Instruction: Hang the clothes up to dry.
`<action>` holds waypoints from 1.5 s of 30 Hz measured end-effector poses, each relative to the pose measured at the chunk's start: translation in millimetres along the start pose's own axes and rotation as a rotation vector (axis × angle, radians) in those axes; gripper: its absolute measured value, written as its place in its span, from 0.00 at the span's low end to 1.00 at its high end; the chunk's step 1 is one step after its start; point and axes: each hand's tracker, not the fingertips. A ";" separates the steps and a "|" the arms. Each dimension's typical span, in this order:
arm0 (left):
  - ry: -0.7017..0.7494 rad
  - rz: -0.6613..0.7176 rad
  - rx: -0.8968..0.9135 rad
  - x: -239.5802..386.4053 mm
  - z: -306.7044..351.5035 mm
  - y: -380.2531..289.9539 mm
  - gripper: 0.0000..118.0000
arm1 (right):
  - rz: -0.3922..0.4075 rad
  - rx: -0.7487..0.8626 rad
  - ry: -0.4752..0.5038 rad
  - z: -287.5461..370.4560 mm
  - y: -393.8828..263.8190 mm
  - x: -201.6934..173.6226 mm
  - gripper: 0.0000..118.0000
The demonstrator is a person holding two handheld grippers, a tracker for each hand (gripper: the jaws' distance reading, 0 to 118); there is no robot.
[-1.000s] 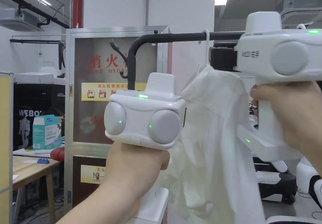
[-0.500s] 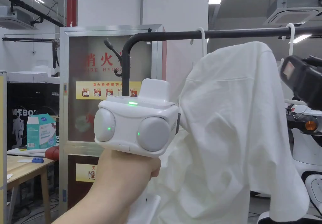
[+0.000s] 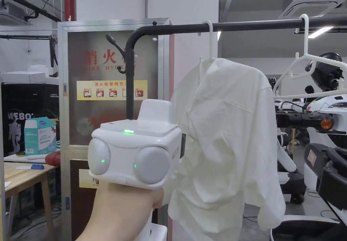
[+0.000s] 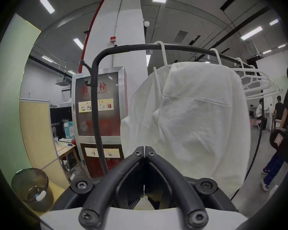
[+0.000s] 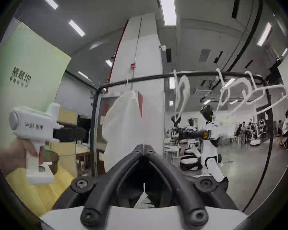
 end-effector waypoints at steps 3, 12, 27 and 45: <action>-0.030 0.001 0.012 -4.0 3.8 0.2 0.00 | -0.001 0.011 0.045 -1.8 -0.2 3.5 0.00; -1.088 0.184 -0.112 -52.6 16.4 -4.7 0.00 | -0.294 -0.146 0.924 -32.4 23.0 72.9 0.00; -1.027 0.234 -0.090 -114.8 64.4 -40.6 0.00 | -0.413 -0.291 1.264 -91.3 -8.5 15.3 0.00; 0.155 0.306 -0.192 -262.8 413.1 -108.6 0.00 | -0.274 -0.338 2.104 -154.6 -52.3 -411.2 0.00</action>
